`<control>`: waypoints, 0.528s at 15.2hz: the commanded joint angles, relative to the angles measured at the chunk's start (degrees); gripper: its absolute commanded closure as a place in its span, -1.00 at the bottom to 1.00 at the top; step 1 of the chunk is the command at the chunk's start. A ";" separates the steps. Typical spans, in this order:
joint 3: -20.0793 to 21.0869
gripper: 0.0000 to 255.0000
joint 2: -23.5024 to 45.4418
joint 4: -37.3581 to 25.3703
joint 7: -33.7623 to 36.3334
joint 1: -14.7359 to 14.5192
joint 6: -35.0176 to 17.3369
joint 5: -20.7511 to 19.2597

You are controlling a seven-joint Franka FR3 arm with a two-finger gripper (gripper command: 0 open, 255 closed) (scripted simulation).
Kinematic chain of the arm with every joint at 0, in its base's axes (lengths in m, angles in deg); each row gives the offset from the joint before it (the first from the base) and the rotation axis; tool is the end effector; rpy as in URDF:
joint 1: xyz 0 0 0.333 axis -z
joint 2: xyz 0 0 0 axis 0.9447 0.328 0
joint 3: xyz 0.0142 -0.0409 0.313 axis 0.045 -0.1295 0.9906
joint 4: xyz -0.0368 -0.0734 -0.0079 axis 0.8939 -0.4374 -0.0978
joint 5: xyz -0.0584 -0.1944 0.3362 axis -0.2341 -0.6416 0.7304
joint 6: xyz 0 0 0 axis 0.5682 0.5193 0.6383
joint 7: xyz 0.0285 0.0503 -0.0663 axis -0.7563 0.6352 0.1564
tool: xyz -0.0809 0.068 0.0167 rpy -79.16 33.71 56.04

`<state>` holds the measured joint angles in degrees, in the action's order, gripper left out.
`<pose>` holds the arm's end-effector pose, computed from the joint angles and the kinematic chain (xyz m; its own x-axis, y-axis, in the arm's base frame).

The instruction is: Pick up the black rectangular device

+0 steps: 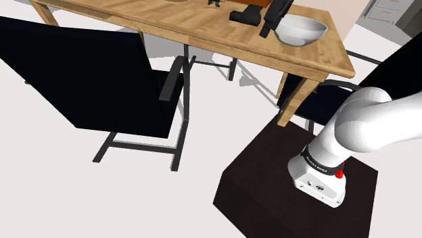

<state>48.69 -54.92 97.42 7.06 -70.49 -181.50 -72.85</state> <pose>0.3107 0.0288 0.6174 0.9670 0.1744 0.1859 0.1795 -0.9837 -0.0109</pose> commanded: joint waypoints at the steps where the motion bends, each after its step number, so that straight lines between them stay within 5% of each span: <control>1: 0.00 -1.00 0.00 0.00 0.00 0.00 0.00 0.00; 8: -6.54 -1.00 13.73 -10.76 -8.84 1.62 0.66 -3.95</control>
<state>42.70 -43.34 88.14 -0.86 -68.92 -180.73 -76.48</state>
